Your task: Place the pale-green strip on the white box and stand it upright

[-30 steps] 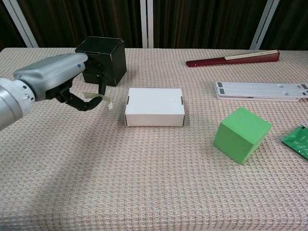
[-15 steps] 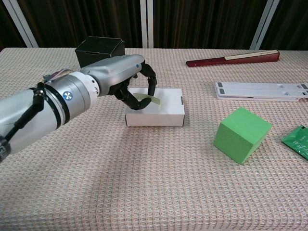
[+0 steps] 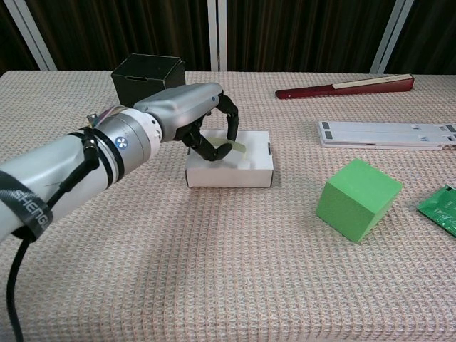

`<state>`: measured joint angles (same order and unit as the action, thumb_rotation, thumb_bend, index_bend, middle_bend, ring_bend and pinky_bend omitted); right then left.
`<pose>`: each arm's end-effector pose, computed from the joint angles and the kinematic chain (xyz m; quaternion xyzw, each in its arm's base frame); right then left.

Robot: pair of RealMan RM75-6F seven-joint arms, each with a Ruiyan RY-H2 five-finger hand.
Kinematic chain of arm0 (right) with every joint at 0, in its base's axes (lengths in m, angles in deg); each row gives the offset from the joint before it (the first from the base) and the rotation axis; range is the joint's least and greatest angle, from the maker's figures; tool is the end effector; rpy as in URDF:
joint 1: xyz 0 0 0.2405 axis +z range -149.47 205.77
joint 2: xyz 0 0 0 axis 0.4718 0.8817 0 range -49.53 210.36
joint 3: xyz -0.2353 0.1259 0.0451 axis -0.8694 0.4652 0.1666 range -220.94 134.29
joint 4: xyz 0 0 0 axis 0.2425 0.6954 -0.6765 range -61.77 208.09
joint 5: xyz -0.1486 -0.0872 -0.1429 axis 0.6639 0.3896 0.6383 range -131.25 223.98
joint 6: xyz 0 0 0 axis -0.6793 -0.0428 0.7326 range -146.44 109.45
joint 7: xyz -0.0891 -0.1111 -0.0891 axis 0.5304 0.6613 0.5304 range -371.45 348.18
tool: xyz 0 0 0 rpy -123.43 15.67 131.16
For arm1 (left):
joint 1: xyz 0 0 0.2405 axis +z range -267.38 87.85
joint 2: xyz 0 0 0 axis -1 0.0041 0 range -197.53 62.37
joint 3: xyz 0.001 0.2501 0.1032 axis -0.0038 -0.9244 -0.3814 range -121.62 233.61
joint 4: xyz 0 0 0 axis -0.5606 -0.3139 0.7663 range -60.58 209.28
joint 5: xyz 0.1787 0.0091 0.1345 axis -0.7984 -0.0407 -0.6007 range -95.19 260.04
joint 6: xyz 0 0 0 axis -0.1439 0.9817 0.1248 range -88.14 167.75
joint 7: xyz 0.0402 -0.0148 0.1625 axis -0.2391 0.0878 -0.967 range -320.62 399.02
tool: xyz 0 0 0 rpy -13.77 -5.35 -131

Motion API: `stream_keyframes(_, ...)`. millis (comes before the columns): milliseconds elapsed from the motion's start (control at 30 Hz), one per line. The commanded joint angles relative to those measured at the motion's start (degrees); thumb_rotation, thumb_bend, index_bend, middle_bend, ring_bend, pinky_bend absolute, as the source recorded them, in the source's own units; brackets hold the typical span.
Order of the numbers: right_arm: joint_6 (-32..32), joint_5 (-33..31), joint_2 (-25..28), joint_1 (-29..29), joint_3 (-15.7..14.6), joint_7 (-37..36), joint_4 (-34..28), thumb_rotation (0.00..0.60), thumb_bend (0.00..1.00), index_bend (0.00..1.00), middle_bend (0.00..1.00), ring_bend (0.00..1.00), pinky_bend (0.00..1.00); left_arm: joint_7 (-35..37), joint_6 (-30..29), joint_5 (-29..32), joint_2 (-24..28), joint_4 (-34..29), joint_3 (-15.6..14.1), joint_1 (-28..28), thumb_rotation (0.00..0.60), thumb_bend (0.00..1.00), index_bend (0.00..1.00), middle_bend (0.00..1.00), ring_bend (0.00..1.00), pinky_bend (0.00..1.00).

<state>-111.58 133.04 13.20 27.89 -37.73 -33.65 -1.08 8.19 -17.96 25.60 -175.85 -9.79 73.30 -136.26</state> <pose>-0.3851 -0.1848 0.1993 0.5215 -0.3798 0.4631 0.6077 -0.0454 0.3442 -0.1205 -0.7218 -0.4229 -0.4213 0.3502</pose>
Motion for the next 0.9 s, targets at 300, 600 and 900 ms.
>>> stream_keyframes(300, 0.0, 0.0, 0.0, 0.0, 0.2, 0.4, 0.0, 0.441, 0.19, 0.0, 0.0, 0.0, 0.0, 1.6, 0.4, 1.3, -1.6, 4.3, 0.5, -1.9, 0.6, 0.42, 0.6, 0.25, 0.1, 0.2)
stream_keyframes(600, 0.1, -0.1, 0.0, 0.0, 0.3, 0.4, 0.0, 0.441, 0.19, 0.0, 0.0, 0.0, 0.0, 2.9, 1.1, 1.6, -2.4, 7.3, 0.1, -2.8, 0.6, 0.42, 0.56, 0.25, 0.1, 0.19)
stream_keyframes(900, 0.0, 0.0, 0.0, 0.0, 0.4, 0.3, 0.2, 0.442, 0.19, 0.0, 0.0, 0.0, 0.0, 3.5, 1.0, 1.4, -2.0, 7.3, -0.6, -2.9, 0.6, 0.42, 0.35, 0.25, 0.1, 0.19)
